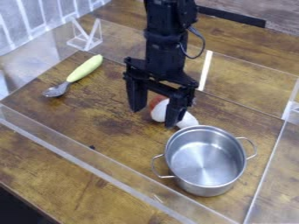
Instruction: Remove the mushroom from the silver pot and put it on the table
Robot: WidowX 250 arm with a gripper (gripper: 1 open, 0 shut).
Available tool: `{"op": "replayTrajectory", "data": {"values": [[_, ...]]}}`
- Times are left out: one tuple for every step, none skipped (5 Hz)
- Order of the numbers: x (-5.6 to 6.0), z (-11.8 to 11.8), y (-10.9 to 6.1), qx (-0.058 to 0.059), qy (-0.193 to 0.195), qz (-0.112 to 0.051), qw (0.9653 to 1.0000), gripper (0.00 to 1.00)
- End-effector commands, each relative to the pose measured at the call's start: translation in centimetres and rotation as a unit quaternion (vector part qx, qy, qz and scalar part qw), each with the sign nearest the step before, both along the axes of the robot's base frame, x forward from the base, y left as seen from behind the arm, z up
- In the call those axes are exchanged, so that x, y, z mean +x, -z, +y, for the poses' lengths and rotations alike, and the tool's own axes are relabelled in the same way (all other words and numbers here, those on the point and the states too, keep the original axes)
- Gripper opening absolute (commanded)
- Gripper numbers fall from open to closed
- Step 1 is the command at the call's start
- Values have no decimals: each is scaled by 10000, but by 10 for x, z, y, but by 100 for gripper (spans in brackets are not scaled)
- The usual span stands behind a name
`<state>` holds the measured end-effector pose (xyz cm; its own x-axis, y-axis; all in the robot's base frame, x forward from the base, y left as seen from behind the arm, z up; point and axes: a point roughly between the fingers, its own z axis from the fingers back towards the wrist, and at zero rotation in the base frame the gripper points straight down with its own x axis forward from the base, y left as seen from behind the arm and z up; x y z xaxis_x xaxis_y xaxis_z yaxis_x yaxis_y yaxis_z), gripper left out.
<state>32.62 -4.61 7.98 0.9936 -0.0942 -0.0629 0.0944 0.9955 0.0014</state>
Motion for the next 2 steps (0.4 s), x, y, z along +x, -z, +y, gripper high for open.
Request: {"op": "replayTrajectory", "data": {"values": [[16,-5,-26,-55,291,-345,9990,100],[22,-6,-30,-84,477,-356,9982,100]]}}
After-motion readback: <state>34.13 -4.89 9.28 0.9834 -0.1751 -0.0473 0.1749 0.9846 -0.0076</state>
